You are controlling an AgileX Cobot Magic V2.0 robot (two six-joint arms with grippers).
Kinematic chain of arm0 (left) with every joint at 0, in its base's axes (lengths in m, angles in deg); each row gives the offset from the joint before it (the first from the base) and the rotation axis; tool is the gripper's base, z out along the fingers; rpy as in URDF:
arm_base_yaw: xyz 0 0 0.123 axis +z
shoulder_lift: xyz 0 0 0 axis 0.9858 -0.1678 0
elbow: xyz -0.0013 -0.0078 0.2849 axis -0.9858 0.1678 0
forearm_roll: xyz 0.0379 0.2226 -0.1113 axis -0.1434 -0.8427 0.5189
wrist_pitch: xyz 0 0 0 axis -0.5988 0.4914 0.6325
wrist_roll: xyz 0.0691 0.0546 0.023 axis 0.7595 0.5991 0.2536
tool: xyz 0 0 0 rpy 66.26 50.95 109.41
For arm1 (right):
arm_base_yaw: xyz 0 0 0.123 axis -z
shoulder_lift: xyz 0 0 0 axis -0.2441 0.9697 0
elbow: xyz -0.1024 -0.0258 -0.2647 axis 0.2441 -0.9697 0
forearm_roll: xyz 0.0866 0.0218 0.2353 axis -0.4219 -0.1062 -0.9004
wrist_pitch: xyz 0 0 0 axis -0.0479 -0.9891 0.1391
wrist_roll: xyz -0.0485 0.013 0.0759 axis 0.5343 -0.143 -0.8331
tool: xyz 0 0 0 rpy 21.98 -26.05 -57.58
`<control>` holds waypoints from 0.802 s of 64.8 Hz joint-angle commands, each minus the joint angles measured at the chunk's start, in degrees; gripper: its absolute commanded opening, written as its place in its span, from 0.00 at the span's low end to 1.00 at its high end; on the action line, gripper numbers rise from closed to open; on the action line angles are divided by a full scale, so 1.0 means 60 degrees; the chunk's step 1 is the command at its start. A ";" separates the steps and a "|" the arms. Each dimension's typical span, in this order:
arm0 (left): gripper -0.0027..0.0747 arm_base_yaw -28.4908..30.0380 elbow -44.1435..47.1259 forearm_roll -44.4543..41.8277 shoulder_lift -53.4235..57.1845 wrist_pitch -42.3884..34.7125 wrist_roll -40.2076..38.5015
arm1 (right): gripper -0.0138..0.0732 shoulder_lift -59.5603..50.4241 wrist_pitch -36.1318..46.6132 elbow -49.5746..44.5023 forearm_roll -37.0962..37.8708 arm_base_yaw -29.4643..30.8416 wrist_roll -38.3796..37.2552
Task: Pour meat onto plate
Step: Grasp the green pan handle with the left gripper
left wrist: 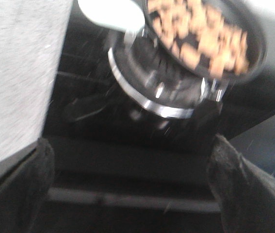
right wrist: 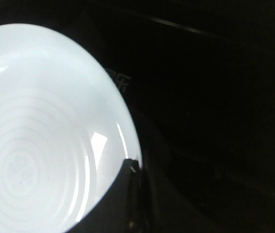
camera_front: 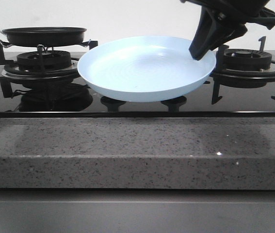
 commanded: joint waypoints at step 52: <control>0.83 0.0318 -0.2584 0.7087 -0.4468 0.0223 0.2121 | 0.02 -0.0407 0.0434 0.0217 -0.0287 0.0030 0.0079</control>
